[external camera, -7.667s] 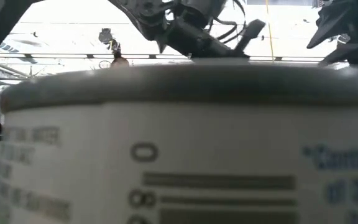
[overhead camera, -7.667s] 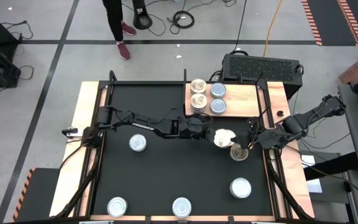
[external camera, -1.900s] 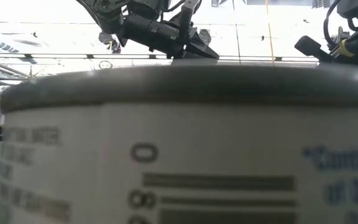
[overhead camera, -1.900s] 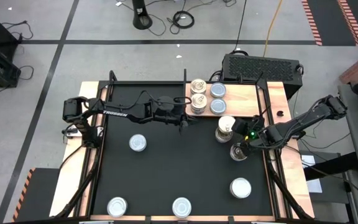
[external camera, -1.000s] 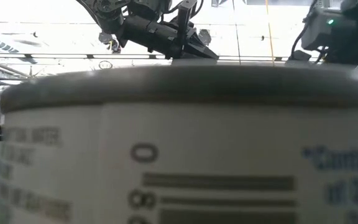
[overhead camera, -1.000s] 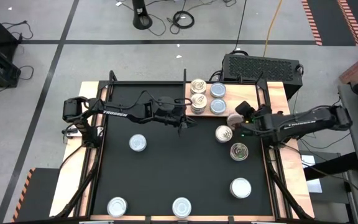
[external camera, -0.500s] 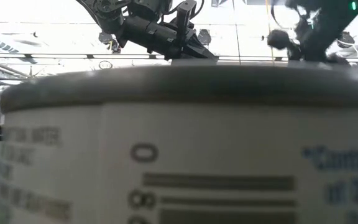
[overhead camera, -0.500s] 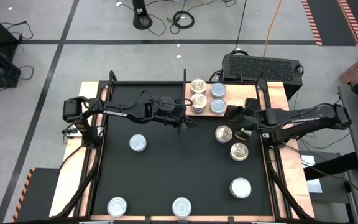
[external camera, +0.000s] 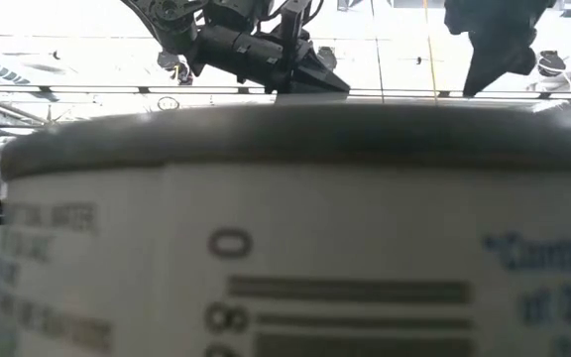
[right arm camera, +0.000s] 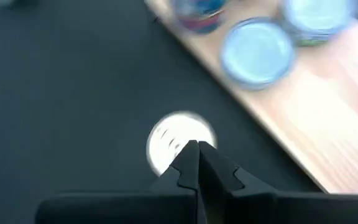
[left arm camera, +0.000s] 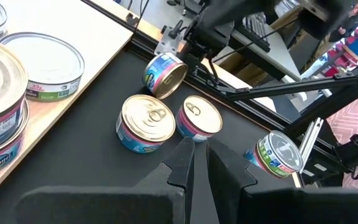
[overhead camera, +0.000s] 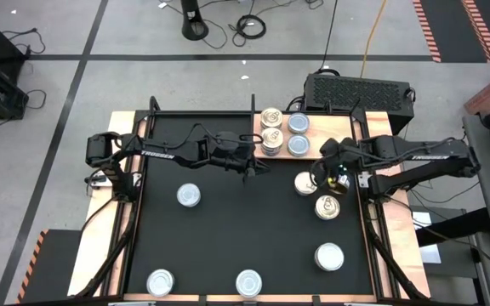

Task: Stack canned seafood by type on shelf
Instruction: Put the blue pink tuna can on the shelf

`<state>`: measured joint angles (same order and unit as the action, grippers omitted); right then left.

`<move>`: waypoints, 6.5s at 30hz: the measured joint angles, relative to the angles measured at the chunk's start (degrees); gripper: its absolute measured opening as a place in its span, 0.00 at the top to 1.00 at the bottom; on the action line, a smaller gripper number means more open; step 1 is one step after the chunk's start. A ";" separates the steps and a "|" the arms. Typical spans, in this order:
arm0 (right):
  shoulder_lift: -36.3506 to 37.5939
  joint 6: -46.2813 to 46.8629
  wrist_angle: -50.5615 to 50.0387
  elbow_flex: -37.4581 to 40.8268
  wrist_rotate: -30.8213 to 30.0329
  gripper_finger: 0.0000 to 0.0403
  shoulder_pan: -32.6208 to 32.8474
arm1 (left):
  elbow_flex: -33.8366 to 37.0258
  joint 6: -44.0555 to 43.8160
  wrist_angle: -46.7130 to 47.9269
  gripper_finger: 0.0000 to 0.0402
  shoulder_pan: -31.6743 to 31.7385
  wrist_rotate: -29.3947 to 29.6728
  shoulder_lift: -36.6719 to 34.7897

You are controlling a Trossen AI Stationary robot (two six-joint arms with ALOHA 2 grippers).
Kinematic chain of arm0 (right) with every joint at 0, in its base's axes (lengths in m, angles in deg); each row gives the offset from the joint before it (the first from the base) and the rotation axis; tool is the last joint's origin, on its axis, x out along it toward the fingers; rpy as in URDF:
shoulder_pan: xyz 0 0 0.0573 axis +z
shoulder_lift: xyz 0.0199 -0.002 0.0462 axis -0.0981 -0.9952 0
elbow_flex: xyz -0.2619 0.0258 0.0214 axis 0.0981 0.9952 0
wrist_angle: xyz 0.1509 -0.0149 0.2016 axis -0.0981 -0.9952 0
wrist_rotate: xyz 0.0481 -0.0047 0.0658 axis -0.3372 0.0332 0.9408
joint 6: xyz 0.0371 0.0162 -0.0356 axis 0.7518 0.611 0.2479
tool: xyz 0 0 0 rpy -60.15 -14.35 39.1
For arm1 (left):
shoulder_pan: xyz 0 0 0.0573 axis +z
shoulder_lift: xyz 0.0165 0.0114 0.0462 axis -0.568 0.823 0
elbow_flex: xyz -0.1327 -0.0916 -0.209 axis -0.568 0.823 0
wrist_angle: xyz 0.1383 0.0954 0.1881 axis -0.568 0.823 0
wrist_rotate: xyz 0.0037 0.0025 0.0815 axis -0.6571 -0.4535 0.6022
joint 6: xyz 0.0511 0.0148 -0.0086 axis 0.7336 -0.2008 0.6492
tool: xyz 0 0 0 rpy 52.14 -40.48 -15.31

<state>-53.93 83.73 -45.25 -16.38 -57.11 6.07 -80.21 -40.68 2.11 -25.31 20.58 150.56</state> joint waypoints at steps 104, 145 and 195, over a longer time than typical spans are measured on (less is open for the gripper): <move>9.59 63.40 16.32 14.21 -29.60 0.57 5.32 | 0.00 -2.98 -1.05 0.89 0.13 -0.44 0.00; 1.55 93.78 32.58 38.07 -46.81 0.50 -3.44 | -0.02 -6.29 -0.70 0.89 0.37 -2.58 0.00; 1.81 53.20 22.34 19.57 -22.45 0.24 -7.10 | -0.02 -4.37 -1.22 0.89 0.37 -2.97 0.01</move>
<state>-52.12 136.93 -22.91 3.19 -79.56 -1.03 -80.23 -45.05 0.89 -24.94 17.61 150.57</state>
